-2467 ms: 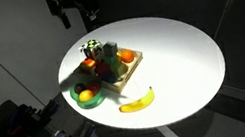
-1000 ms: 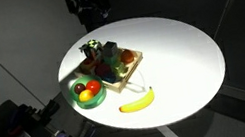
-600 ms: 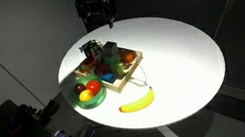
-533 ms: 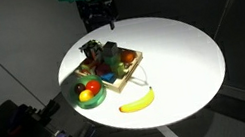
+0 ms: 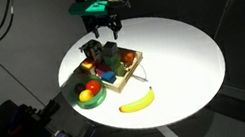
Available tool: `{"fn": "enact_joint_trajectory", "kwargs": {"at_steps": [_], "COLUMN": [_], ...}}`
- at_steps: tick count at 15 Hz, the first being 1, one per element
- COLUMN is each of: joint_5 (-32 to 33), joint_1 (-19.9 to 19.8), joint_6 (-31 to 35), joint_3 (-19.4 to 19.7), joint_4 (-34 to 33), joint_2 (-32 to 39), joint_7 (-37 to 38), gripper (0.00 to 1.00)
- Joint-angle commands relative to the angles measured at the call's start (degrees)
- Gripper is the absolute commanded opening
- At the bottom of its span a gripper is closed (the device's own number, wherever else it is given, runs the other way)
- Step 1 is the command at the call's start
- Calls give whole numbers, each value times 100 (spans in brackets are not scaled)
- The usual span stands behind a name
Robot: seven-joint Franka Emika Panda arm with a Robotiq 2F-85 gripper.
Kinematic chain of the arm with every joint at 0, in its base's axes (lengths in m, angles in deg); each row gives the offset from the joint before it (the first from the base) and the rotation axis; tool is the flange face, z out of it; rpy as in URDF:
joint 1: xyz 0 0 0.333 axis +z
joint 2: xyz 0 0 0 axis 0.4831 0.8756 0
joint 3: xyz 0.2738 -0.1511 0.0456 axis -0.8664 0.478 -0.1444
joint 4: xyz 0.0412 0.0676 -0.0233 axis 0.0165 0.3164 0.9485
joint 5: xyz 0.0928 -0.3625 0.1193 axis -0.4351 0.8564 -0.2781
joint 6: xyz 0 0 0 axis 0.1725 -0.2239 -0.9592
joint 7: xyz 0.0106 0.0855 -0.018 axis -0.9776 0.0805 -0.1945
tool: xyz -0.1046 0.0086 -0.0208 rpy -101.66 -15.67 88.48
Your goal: Pick up the gray block and put it on the table
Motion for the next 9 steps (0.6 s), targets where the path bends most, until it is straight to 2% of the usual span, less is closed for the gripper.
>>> {"fn": "enact_joint_trajectory", "kwargs": {"at_steps": [1,9], "joint_5": [-97,-86], "joint_1": [-99,-98], "joint_6": [-12,-32], "joint_3": [-169,-248], "joint_4": [-342,-649], "joint_2": [351,834], "joint_7": [216,515], "gripper": [100,100]}}
